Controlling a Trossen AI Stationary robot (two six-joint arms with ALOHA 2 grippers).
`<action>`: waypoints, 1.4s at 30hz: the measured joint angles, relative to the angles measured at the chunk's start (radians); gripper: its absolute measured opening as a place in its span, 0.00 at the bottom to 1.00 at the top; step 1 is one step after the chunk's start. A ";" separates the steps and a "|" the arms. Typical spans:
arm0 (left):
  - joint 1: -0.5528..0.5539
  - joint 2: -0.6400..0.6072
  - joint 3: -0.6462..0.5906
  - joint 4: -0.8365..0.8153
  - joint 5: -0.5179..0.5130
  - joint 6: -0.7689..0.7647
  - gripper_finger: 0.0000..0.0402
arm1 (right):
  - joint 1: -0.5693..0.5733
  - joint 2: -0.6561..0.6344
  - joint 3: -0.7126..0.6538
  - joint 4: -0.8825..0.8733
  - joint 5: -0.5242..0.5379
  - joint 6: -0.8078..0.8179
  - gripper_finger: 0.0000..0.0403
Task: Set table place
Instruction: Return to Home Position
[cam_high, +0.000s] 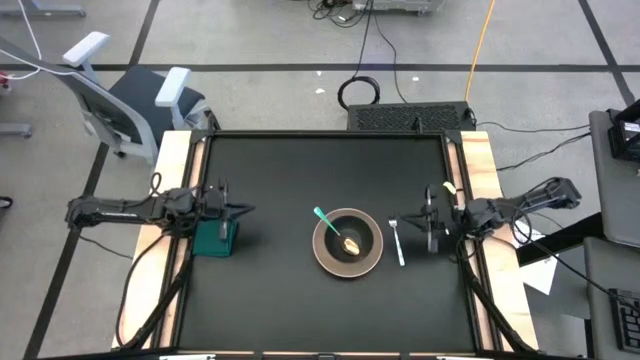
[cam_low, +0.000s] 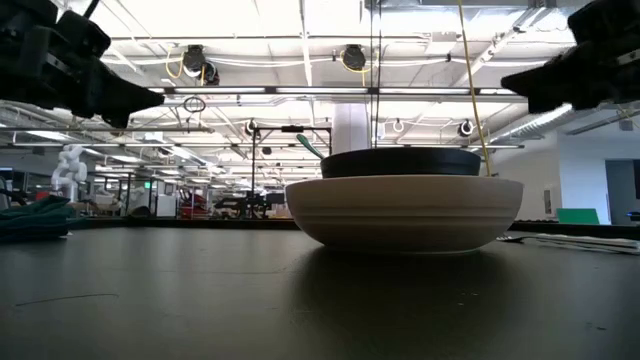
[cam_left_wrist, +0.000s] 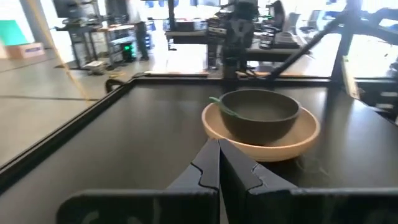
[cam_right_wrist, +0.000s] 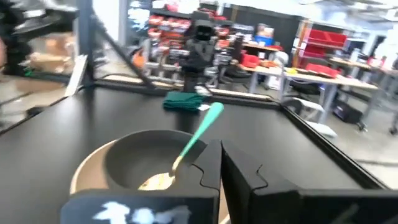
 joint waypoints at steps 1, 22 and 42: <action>0.008 0.000 0.000 0.000 -0.009 -0.007 0.00 | -0.018 -0.002 -0.011 0.014 0.000 0.016 0.00; 0.083 0.000 0.000 -0.079 0.221 0.052 0.01 | -0.144 -0.007 -0.048 0.099 -0.220 0.113 0.00; 0.083 0.001 0.000 -0.102 0.221 -0.028 0.06 | -0.144 -0.006 -0.050 0.094 -0.220 0.191 0.00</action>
